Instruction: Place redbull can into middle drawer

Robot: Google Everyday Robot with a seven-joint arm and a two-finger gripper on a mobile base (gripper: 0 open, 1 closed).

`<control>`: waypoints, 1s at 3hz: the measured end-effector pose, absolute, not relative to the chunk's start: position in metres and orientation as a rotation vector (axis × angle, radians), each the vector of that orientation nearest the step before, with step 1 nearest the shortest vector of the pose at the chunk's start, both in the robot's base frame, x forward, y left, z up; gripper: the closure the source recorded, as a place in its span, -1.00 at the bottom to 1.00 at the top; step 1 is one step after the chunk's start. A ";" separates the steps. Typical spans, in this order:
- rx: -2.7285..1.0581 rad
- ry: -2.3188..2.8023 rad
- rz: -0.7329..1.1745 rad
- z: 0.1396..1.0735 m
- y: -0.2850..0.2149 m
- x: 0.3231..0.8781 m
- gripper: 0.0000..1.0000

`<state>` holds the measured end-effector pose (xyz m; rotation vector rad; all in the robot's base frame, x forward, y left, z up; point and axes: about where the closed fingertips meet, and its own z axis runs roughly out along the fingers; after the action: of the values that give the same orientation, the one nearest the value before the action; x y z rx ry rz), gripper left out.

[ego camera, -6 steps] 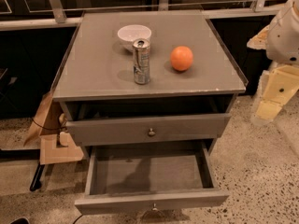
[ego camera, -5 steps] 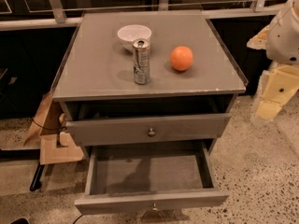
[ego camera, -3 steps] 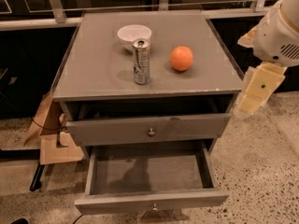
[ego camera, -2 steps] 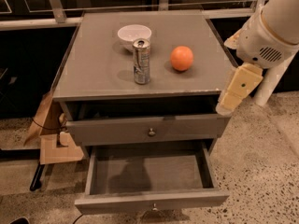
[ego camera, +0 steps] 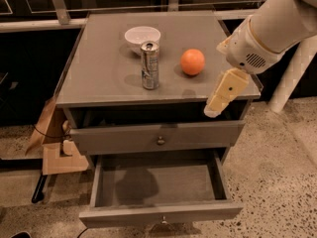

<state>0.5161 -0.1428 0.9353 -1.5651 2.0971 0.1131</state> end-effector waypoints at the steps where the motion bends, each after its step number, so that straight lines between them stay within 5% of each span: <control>1: -1.529 2.081 0.138 0.932 -0.138 0.524 -1.00; 3: -1.396 1.950 0.260 0.923 -0.099 0.572 -1.00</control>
Offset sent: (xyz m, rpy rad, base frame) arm 0.0616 0.0445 -0.0114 0.2546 -0.0841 -0.0220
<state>0.5720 -0.0992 0.9235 -1.3961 1.9500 0.2601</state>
